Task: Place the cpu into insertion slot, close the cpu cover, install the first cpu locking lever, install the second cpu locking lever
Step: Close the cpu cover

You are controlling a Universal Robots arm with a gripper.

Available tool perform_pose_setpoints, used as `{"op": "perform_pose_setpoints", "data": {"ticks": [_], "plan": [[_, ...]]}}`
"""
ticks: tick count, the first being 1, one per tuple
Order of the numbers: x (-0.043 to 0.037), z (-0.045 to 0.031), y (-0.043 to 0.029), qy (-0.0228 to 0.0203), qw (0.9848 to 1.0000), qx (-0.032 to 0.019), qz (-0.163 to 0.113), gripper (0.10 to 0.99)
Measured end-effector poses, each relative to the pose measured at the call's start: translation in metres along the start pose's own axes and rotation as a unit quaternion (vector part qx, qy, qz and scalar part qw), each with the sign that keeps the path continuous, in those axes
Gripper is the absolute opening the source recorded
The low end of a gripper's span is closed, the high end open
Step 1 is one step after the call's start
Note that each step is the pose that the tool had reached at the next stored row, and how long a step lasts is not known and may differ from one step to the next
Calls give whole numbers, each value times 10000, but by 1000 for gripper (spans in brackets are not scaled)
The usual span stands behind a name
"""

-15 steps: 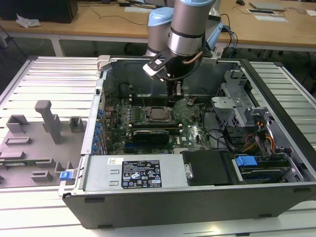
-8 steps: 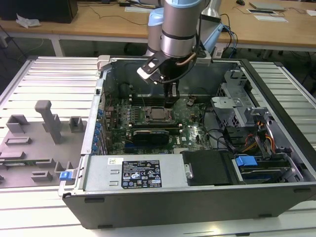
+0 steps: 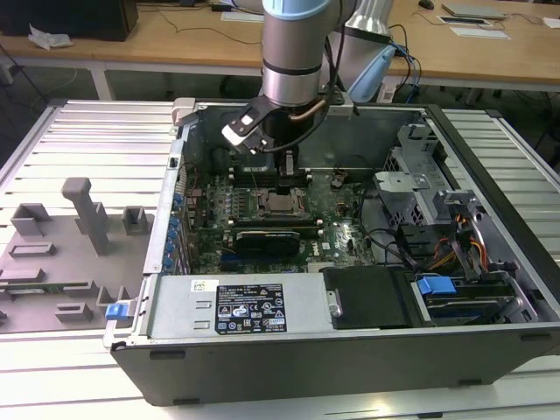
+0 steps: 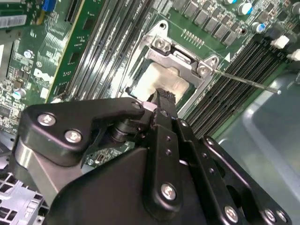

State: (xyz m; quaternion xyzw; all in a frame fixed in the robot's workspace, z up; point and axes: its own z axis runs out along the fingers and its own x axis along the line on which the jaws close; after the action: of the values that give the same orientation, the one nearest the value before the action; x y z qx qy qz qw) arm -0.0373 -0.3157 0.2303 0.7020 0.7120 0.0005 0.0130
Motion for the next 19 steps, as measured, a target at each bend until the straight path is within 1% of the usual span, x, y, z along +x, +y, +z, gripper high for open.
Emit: {"op": "perform_pose_setpoints", "data": {"ticks": [1, 2, 3, 5, 6, 7, 8, 10, 11, 12, 13, 15, 16, 19], "plan": [[0, 0, -1, 0, 10000, 0, -10, 106], [1, 1, -1, -5, 9999, -3, -113, 106], [0, 1, -1, -58, 9995, -5, -313, 106], [0, 2, -1, -83, 9990, -6, -432, 106], [0, 2, -1, -97, 9985, -8, -533, 106], [0, 2, -1, -100, 9981, -10, -613, 106], [0, 2, -1, -102, 9968, -14, -790, 106], [0, 3, -1, -101, 9951, -20, -983, 106], [0, 4, -1, -102, 9936, -24, -1120, 106], [0, 4, -1, -103, 9926, -26, -1207, 106], [0, 4, -1, -105, 9909, -30, -1339, 106], [0, 5, -1, -108, 9884, -34, -1517, 106], [0, 5, -1, -111, 9861, -37, -1655, 106], [0, 5, -1, -117, 9813, -44, -1920, 106]]}}
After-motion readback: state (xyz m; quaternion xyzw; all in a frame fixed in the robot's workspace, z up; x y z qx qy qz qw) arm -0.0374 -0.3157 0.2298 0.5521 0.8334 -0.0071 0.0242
